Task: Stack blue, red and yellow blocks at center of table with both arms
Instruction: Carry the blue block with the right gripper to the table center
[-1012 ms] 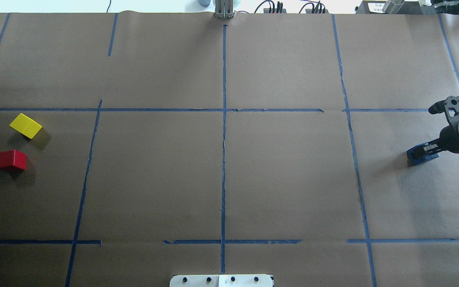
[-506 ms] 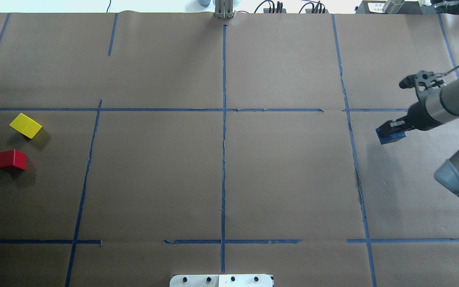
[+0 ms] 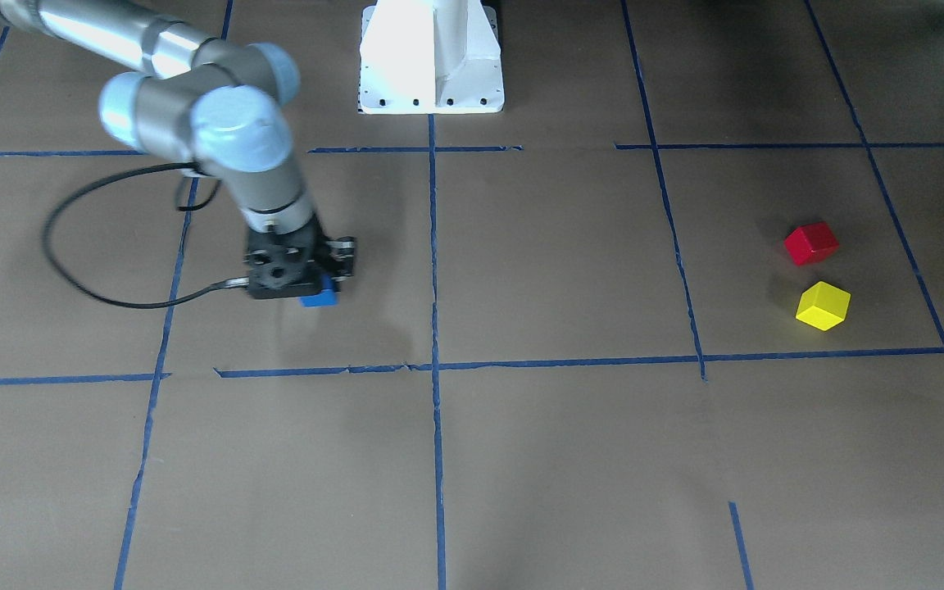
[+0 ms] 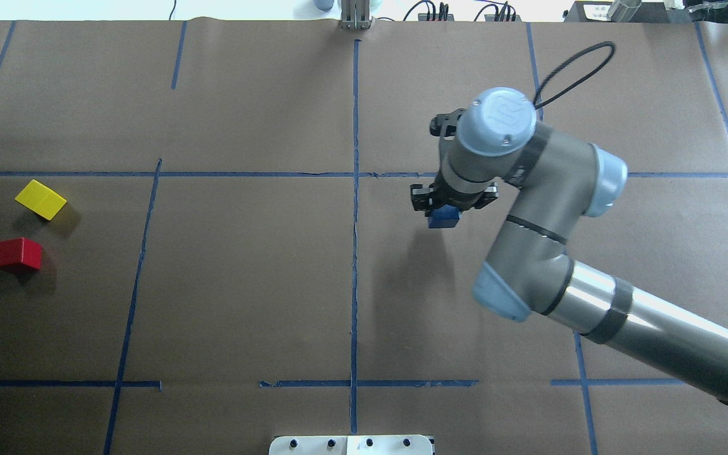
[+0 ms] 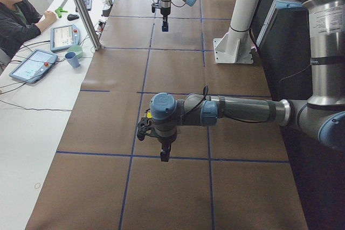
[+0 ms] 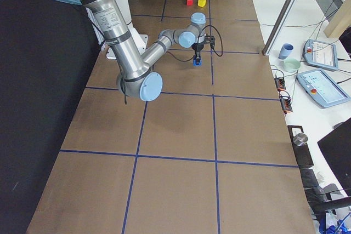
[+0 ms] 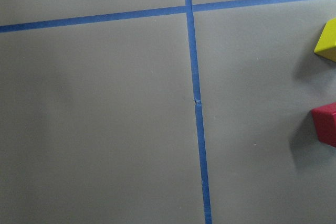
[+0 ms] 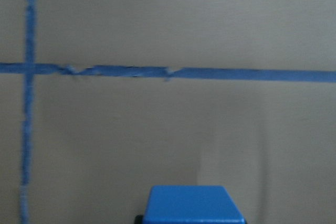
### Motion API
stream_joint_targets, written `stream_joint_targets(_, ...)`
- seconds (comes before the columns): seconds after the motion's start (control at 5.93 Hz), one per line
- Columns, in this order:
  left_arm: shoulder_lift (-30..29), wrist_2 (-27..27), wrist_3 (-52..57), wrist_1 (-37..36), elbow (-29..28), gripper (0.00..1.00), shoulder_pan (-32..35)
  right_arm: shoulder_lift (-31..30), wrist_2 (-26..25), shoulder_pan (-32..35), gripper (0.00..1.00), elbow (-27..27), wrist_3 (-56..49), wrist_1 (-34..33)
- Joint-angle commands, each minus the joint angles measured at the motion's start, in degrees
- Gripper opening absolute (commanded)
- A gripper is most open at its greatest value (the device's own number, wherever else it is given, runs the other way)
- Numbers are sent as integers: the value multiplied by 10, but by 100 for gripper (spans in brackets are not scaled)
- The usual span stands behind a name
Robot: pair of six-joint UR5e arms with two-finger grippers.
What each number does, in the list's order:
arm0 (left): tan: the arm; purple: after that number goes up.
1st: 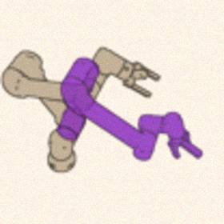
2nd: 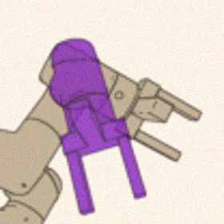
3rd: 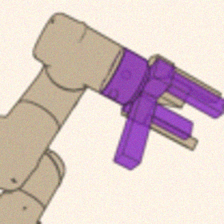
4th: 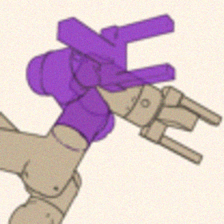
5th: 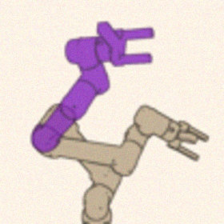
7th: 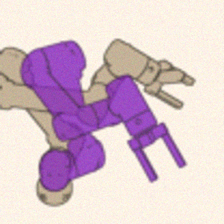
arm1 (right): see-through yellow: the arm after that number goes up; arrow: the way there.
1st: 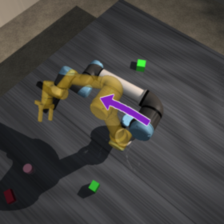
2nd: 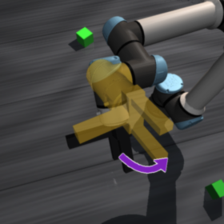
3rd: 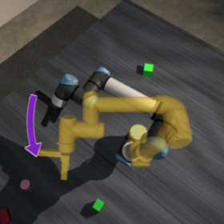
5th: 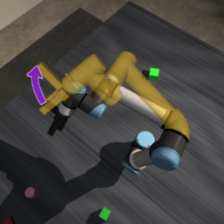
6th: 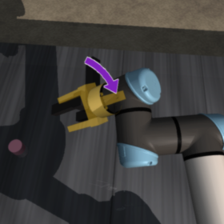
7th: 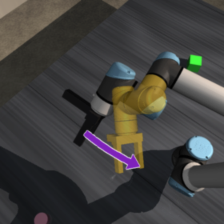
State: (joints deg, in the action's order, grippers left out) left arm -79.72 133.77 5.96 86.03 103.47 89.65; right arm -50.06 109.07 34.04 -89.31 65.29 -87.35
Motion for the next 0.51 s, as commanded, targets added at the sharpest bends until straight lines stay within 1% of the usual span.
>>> stream_joint_targets(0.0,0,0,-1,0,0,100,0,135,-39,-51,0,109,73,-12)
stream_joint_targets(0.34,0,0,0,0,-2,100,0,132,-42,-67,0,116,77,-9)
